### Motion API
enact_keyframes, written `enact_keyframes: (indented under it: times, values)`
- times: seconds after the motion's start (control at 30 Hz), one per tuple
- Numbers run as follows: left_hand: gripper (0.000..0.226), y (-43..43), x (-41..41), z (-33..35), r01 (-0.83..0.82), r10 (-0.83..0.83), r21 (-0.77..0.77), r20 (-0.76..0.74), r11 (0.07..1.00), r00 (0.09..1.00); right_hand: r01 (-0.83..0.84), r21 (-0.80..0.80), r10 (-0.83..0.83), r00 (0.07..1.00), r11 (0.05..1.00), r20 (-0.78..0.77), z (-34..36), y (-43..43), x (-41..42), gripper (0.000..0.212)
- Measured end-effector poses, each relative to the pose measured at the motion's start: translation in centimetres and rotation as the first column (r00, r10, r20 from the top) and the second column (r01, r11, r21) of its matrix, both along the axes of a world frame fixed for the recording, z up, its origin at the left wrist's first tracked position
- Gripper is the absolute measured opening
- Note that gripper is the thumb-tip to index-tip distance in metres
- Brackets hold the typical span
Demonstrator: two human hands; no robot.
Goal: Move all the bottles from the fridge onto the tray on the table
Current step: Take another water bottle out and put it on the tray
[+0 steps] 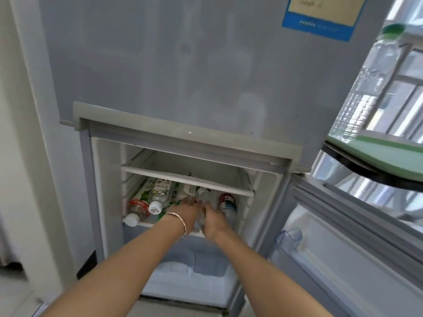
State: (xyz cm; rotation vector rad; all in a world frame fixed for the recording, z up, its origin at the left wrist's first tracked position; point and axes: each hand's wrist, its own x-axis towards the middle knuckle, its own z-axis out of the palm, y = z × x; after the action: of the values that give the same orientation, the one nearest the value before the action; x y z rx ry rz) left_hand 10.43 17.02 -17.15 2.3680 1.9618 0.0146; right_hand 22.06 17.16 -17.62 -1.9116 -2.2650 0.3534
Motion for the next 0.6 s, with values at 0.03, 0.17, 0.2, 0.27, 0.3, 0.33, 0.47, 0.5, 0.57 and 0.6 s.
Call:
enact_keyframes:
  times: [0.03,0.17,0.2,0.27,0.3,0.33,0.47,0.5,0.57,0.6]
  values:
    - [0.075,-0.4,0.1,0.7,0.009,-0.009,0.011,0.01,1.0,1.0,0.03,0.103,-0.032,0.999,0.994,0.013,0.8,-0.6,0.2,0.051]
    - [0.086,-2.5,0.7,3.3,0.008,-0.011,0.027,0.098,1.0,0.995,0.034,0.316,-0.047,0.998,0.948,0.034,5.0,-3.5,0.8,0.047]
    - [0.088,-2.8,0.8,3.8,0.011,-0.014,0.023,0.128,1.0,0.992,0.014,0.331,-0.031,0.998,0.943,0.046,5.8,-4.3,0.8,0.048]
    - [0.085,-3.8,1.0,5.0,0.029,-0.034,0.028,0.204,0.999,0.978,-0.011,0.352,-0.007,0.999,0.936,0.051,7.3,-6.3,0.8,0.046]
    - [0.084,-4.4,1.1,5.6,0.035,-0.04,0.027,0.235,0.999,0.971,-0.02,0.366,0.006,0.999,0.931,0.041,8.2,-7.4,0.9,0.043]
    - [0.084,-5.0,1.4,6.3,0.039,-0.045,0.028,0.277,0.999,0.96,-0.027,0.375,0.016,0.999,0.927,0.033,9.2,-8.2,1.0,0.041]
    - [0.072,-6.9,2.4,9.2,0.118,-0.12,0.029,0.387,0.993,0.914,-0.009,0.396,0.0,1.0,0.918,0.024,14.1,-11.1,2.1,0.05]
    - [0.073,-7.6,2.8,10.0,0.141,-0.146,0.043,0.418,0.989,0.897,0.006,0.396,-0.016,1.0,0.918,0.021,15.4,-12.0,2.4,0.053]
    - [0.076,-8.5,3.4,11.8,0.145,-0.159,0.066,0.484,0.987,0.861,0.037,0.395,-0.043,0.999,0.918,0.006,17.8,-13.4,2.9,0.052]
    - [0.076,-8.9,3.8,12.8,0.164,-0.188,0.092,0.507,0.982,0.841,0.057,0.39,-0.06,0.998,0.919,-0.003,19.1,-14.2,3.4,0.051]
